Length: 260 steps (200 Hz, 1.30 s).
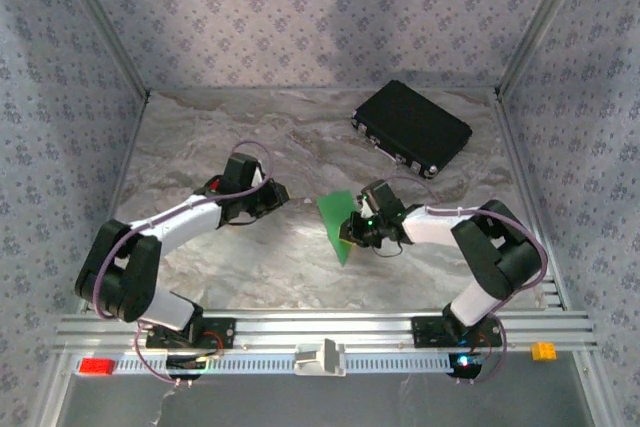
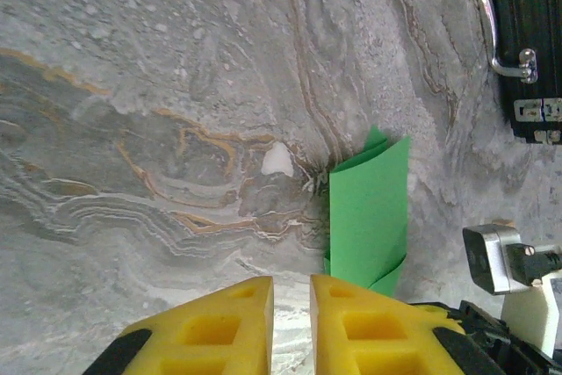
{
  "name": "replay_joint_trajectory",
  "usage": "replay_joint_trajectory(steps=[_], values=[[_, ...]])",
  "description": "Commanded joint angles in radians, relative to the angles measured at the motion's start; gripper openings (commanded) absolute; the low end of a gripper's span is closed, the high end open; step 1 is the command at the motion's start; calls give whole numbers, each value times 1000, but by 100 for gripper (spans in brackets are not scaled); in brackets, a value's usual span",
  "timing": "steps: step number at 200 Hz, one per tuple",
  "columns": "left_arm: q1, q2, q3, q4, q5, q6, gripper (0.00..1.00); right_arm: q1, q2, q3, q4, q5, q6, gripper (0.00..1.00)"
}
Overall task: Fold a paper plane with a square sheet of paper (pick it up from the middle)
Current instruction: Turn over the paper at the center of the table, then fold the wing for the fifth time at the center of the table.
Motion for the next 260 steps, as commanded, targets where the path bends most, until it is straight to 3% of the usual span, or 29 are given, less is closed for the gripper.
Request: replay_joint_trajectory(steps=[1,20,34,49,69,95,115,160,209,260], values=[[-16,39,50,36,52,-5,17,40,1,-86,114,134,327,16],[-39,84,74,53,82,-9,14,93,-3,-175,369,192,561,16],[-57,117,96,54,101,-6,12,122,-31,-174,448,219,600,20],[-76,150,120,59,123,0,9,122,-103,-103,285,226,482,22],[-99,197,151,70,151,3,6,107,-226,-31,-18,330,321,24],[-125,262,202,77,193,12,4,17,-338,-54,-122,317,198,25],[-141,318,240,86,219,13,3,-72,-371,-82,-130,235,113,25],[-153,432,324,72,236,7,2,-167,-282,-62,-115,58,2,26],[-151,510,361,48,237,19,0,-170,-156,-8,-82,-5,-46,29],[-146,554,290,89,236,13,0,-200,-49,83,-121,-33,-113,32]])
